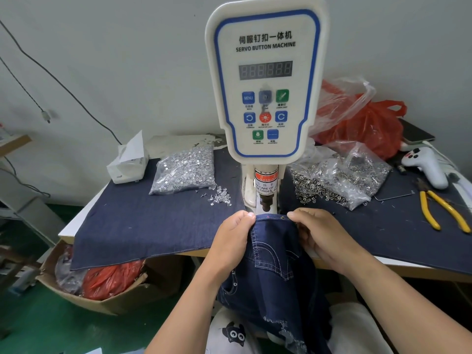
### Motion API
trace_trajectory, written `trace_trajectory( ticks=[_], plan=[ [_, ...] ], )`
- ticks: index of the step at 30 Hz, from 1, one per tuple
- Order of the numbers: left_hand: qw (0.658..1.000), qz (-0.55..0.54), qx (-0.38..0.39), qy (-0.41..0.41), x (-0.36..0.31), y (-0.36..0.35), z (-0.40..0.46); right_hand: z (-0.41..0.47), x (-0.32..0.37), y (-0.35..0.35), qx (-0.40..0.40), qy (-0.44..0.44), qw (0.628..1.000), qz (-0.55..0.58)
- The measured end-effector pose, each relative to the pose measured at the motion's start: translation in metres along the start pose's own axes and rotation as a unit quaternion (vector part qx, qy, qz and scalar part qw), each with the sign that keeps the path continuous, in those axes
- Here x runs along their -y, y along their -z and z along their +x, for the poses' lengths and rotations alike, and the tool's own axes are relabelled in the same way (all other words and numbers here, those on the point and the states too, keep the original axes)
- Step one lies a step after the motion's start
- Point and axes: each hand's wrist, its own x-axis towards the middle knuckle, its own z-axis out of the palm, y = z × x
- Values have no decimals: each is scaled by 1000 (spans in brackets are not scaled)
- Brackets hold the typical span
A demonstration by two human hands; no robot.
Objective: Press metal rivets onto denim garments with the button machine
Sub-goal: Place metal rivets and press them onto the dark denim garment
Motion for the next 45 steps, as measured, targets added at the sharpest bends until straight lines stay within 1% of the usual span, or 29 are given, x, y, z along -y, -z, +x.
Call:
trace_trajectory(
  ticks=[9,13,15,18,20,22,23,24,25,26,28,29,30,31,32,33,34,35,36,37,39,41,42,43,44,45],
  plan=[
    [1000,-16,6,-1,0,0,0,-3,3,-1,-2,-2,1000,-2],
    [999,-40,15,0,-1,0,-3,-3,1,-1,0,-2,1000,7],
    [998,-55,29,0,-3,2,-7,-4,0,2,14,6,1000,-9],
    [992,-84,89,-7,-2,6,-15,-10,3,7,59,23,998,-31],
    [985,-108,137,-5,0,8,-25,-18,10,7,116,30,990,-77],
    [977,-125,171,-5,-4,10,-33,-26,19,4,178,57,963,-195],
    [975,-127,183,-10,-8,10,-35,-29,22,1,197,85,945,-248],
    [972,-134,192,-19,-11,12,-38,-33,24,0,202,115,932,-277],
    [968,-154,195,-27,-15,13,-41,-37,27,-1,201,137,930,-277],
    [963,-184,194,-33,-15,17,-44,-40,29,-1,203,149,935,-251],
    [953,-239,183,-18,-16,25,-47,-46,32,0,206,146,956,-150],
    [957,-232,173,-4,-17,25,-45,-48,33,2,205,132,965,-94],
    [969,-187,163,11,-15,25,-44,-50,33,3,204,110,972,-41],
    [980,-110,164,29,-13,26,-42,-52,33,4,201,87,976,8],
    [984,-6,172,53,-8,27,-40,-52,32,5,188,68,978,55],
    [976,72,194,66,-2,30,-40,-52,32,6,163,56,980,95],
    [967,97,228,51,6,35,-42,-51,32,7,134,50,982,122],
    [961,83,261,28,15,39,-47,-51,33,8,107,45,984,132],
    [960,42,276,18,22,44,-52,-50,33,10,85,42,987,132],
    [962,-15,271,19,25,46,-57,-50,34,12,67,39,989,125],
    [966,-137,217,28,25,45,-60,-48,31,16,23,25,993,109],
    [963,-207,173,28,19,44,-57,-46,28,21,-11,12,997,74],
    [962,-218,164,19,16,43,-55,-47,28,21,-8,12,1000,28],
    [961,-225,162,8,13,43,-53,-51,28,21,7,21,998,-56],
    [960,-228,161,-5,9,42,-53,-55,28,19,18,38,985,-167],
    [959,-233,162,-18,3,40,-53,-62,28,15,29,56,963,-262]
  ],
)
